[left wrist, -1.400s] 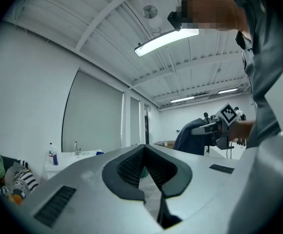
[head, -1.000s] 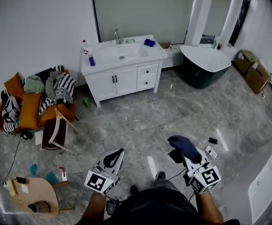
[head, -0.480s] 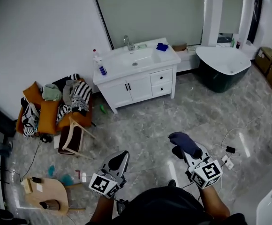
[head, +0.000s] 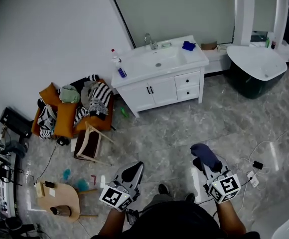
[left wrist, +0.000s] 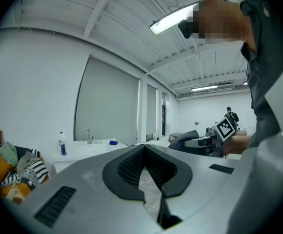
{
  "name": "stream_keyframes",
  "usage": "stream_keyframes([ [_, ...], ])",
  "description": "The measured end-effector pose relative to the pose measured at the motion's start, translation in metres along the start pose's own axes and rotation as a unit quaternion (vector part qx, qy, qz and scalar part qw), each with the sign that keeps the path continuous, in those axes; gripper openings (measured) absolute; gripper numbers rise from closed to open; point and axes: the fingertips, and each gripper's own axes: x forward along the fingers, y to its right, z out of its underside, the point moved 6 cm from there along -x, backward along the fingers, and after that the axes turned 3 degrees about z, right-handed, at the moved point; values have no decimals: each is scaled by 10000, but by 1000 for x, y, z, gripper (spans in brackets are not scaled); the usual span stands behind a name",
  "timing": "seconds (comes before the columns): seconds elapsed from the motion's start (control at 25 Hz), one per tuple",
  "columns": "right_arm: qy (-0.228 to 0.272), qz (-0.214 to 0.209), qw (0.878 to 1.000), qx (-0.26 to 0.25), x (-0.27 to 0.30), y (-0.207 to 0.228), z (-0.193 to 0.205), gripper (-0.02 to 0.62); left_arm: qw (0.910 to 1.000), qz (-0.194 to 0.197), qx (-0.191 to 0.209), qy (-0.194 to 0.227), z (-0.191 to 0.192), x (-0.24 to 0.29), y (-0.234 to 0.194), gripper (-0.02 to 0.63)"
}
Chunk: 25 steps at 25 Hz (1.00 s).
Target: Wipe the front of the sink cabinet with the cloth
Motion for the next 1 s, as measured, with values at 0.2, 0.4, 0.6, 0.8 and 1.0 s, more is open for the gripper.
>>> stream_keyframes([
  [0.2, -60, 100, 9998, -180, 43, 4, -12, 38, 9996, 147, -239, 74, 9, 33, -46, 3],
  [0.4, 11, 267, 9989, -388, 90, -8, -41, 38, 9981, 414, -143, 442, -1, 57, -102, 5],
  [0.6, 133, 208, 9986, -462, 147, -32, -66, 38, 9967, 544, 59, 599, -7, 66, -162, 4],
  [0.8, -80, 113, 9990, -434, 188, -42, -73, 38, 9971, 400, 248, 591, 3, 75, -209, 4],
  [1.0, -425, 30, 9982, -426, 232, -27, -73, 38, 9985, 194, -112, 497, 12, 91, -240, 5],
])
